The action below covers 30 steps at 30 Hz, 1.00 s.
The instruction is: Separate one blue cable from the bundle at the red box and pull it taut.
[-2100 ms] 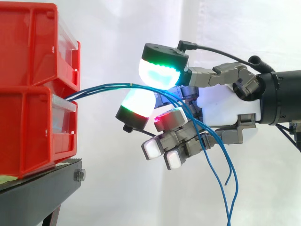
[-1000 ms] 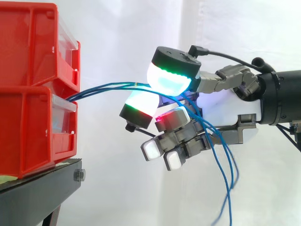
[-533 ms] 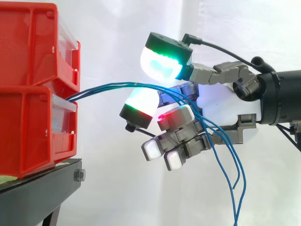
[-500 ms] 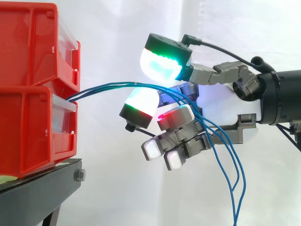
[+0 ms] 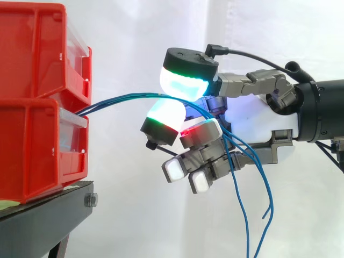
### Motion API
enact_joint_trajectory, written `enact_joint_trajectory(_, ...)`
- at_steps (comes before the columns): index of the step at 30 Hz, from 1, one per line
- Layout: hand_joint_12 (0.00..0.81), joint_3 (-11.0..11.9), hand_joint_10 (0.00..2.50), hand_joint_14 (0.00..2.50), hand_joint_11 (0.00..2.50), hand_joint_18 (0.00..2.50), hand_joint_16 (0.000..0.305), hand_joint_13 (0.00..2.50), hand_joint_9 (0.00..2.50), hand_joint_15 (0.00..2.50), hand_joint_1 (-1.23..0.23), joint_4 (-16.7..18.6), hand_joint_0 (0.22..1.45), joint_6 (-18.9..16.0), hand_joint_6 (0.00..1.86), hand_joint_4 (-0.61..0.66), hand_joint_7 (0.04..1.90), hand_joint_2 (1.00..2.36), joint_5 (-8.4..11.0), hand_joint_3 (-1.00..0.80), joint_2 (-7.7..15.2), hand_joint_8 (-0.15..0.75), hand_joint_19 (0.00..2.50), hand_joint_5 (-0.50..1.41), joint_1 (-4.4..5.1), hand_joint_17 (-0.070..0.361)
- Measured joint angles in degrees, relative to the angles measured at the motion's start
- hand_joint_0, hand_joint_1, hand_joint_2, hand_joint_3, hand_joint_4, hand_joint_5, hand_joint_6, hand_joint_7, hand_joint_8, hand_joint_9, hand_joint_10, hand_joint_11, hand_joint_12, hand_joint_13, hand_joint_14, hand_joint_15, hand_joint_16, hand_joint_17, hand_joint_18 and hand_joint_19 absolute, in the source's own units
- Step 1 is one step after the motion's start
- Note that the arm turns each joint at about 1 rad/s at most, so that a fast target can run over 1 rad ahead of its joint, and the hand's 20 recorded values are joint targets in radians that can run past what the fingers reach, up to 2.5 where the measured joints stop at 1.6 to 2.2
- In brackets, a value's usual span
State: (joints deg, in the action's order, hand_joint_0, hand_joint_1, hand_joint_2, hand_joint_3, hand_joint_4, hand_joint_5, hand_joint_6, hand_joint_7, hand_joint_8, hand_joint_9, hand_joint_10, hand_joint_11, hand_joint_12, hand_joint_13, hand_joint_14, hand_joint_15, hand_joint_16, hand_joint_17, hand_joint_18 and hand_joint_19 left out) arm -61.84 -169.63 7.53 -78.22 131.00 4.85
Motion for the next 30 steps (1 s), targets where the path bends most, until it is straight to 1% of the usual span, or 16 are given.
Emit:
enact_joint_trajectory(1,0.372,0.0,0.02,0.02,1.34,0.84,0.044,0.86,1.21,0.61,-0.87,0.0,0.69,0.0,0.91,-0.09,1.21,1.02,0.00,-0.19,0.0,0.315,0.73,-0.18,0.00,0.100)
enact_joint_trajectory(2,0.374,0.0,0.02,0.02,1.35,0.85,0.045,0.87,1.24,0.61,-0.84,0.0,0.66,0.0,0.91,-0.05,1.23,1.02,0.00,-0.22,0.0,0.320,0.74,-0.17,0.01,0.100)
enact_joint_trajectory(3,0.378,0.0,0.02,0.02,1.36,0.85,0.045,0.88,1.26,0.61,-0.81,0.0,0.64,0.0,0.91,-0.02,1.19,1.02,0.00,-0.25,0.0,0.318,0.74,-0.17,0.01,0.101)
enact_joint_trajectory(5,0.376,0.0,0.03,0.02,1.37,0.85,0.045,0.89,1.28,0.62,-0.75,0.0,0.61,0.0,0.90,0.02,1.18,1.01,0.00,-0.32,0.0,0.317,0.75,-0.16,0.01,0.101)
enact_joint_trajectory(8,0.380,0.0,0.02,0.02,1.38,0.86,0.046,0.89,1.30,0.62,-0.68,0.0,0.59,0.0,0.89,0.04,1.14,1.01,0.00,-0.38,0.0,0.317,0.76,-0.15,0.01,0.103)
enact_joint_trajectory(10,0.380,0.0,0.02,0.02,1.37,0.86,0.046,0.89,1.31,0.61,-0.65,0.0,0.58,-0.1,0.88,0.04,1.16,1.01,0.00,-0.41,0.0,0.317,0.76,-0.15,0.01,0.103)
enact_joint_trajectory(14,0.384,0.0,0.02,0.02,1.38,0.86,0.047,0.89,1.32,0.62,-0.59,0.0,0.56,-0.2,0.87,0.05,1.14,1.00,0.00,-0.50,0.0,0.323,0.77,-0.15,0.00,0.105)
enact_joint_trajectory(17,0.387,0.0,0.02,0.02,1.37,0.87,0.048,0.90,1.32,0.62,-0.57,0.0,0.55,-0.2,0.86,0.05,1.14,1.00,0.03,-0.50,0.0,0.325,0.76,-0.14,-0.01,0.108)
enact_joint_trajectory(22,0.399,0.0,0.02,0.02,1.37,0.88,0.050,0.90,1.32,0.62,-0.60,-0.1,0.52,-0.2,0.84,0.07,1.12,1.00,0.15,-0.50,0.0,0.332,0.75,-0.14,-0.03,0.112)
enact_joint_trajectory(24,0.403,0.0,0.02,0.02,1.37,0.88,0.050,0.90,1.31,0.62,-0.66,-0.1,0.52,-0.2,0.82,0.08,1.12,1.00,0.16,-0.50,0.0,0.333,0.75,-0.15,-0.04,0.113)
enact_joint_trajectory(25,0.403,0.0,0.02,0.02,1.36,0.88,0.050,0.89,1.31,0.62,-0.72,-0.2,0.52,-0.2,0.81,0.08,1.13,1.00,0.17,-0.50,0.0,0.327,0.75,-0.15,-0.04,0.112)
enact_joint_trajectory(27,0.396,0.0,0.02,0.02,1.36,0.85,0.048,0.87,1.28,0.61,-0.78,-0.2,0.55,-0.2,0.80,0.07,1.12,1.00,0.17,-0.50,0.0,0.313,0.75,-0.16,-0.03,0.109)
enact_joint_trajectory(29,0.387,0.0,0.02,0.02,1.36,0.83,0.046,0.85,1.24,0.62,-0.83,-0.2,0.61,-0.2,0.80,0.06,1.11,1.00,0.17,-0.50,0.0,0.298,0.76,-0.17,-0.03,0.104)
enact_joint_trajectory(30,0.382,0.0,0.02,0.02,1.35,0.83,0.046,0.85,1.23,0.62,-0.84,-0.2,0.65,-0.2,0.81,0.06,1.11,1.01,0.17,-0.44,0.0,0.298,0.75,-0.17,-0.02,0.103)
